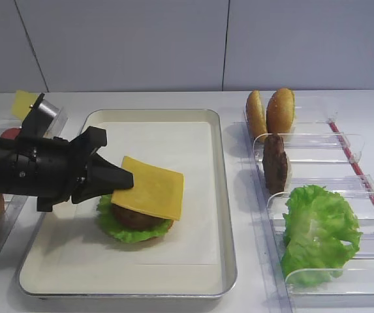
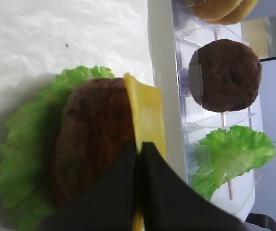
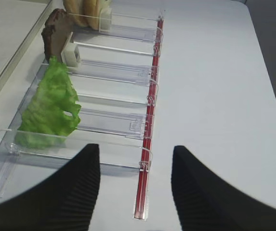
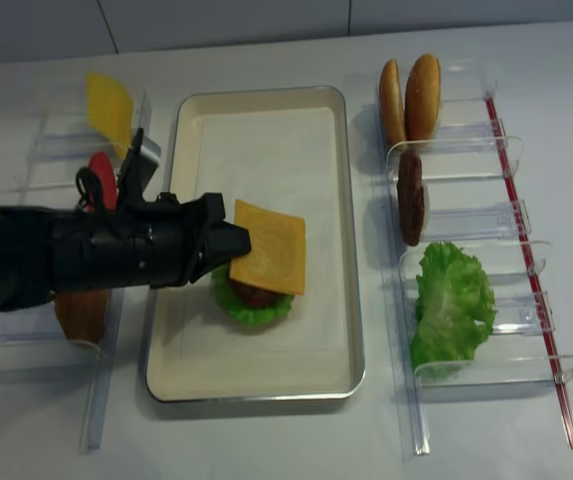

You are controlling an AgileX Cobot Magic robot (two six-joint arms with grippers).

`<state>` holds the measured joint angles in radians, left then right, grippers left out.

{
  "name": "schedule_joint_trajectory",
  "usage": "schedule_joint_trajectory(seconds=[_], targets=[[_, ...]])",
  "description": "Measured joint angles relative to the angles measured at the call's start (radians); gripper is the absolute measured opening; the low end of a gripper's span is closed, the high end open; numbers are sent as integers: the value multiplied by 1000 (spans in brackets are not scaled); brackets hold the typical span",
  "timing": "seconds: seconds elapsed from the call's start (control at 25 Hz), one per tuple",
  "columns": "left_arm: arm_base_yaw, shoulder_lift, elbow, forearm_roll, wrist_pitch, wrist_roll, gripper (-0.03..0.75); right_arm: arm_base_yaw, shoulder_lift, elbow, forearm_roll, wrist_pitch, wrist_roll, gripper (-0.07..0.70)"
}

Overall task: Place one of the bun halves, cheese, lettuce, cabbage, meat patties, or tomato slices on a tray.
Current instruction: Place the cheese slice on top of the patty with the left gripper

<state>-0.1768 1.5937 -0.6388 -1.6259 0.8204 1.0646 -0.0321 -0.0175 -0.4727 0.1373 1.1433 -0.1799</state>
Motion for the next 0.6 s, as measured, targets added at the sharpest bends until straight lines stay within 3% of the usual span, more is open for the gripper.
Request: schedule_joint_trajectory(seconds=[0.6], targets=[[1, -4, 0, 20, -42, -22, 8, 0, 0, 0, 0, 0, 1, 344]])
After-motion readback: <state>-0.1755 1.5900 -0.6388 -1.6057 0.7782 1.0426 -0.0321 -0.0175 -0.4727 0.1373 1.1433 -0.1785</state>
